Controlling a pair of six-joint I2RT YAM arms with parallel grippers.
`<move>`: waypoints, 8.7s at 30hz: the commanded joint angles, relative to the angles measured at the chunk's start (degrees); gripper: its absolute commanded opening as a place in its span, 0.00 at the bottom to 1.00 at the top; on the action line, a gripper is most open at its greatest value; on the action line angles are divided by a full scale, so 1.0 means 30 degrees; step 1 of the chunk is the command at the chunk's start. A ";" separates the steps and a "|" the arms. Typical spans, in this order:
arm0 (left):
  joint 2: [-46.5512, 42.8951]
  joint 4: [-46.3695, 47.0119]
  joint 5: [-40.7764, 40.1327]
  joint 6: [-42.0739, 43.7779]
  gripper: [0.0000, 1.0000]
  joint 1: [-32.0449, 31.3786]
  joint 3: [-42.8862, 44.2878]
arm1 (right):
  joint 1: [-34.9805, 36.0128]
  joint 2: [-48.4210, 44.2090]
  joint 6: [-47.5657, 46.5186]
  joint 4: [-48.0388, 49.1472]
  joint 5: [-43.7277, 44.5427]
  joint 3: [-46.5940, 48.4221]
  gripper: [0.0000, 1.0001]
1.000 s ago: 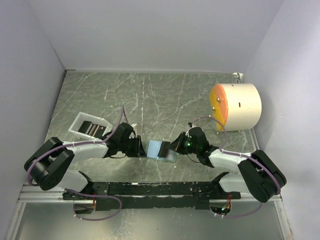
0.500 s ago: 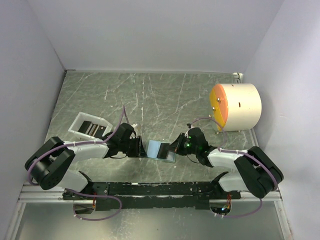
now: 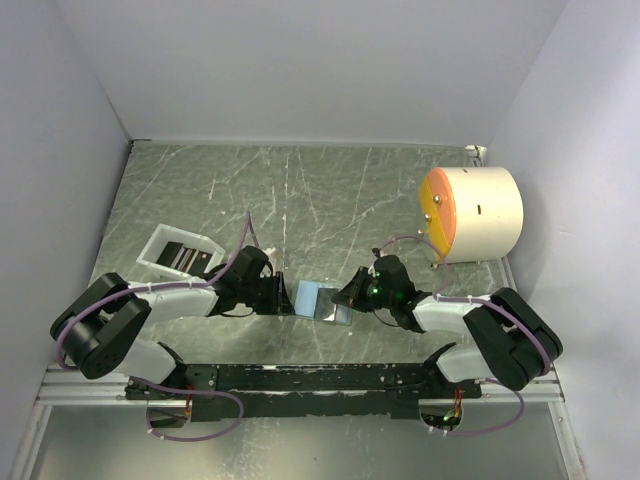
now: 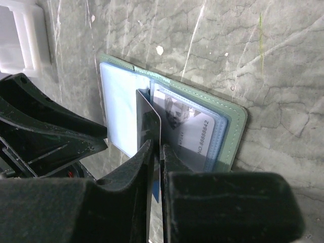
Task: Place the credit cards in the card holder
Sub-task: Insert the credit card into the card holder.
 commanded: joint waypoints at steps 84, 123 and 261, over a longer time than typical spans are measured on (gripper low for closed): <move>0.1045 0.0107 -0.1332 -0.0746 0.07 -0.0415 0.0084 | -0.0464 0.0427 -0.1013 0.0119 0.0615 -0.0033 0.06; 0.0859 -0.0095 -0.1309 -0.0761 0.07 -0.0553 0.0151 | -0.0464 0.1464 -0.0210 0.2305 0.0194 -0.0801 0.00; -0.1970 0.5089 -0.0603 -0.3411 0.63 0.1317 -0.2092 | 0.3295 0.5056 -0.2392 0.0836 0.0739 0.2547 0.14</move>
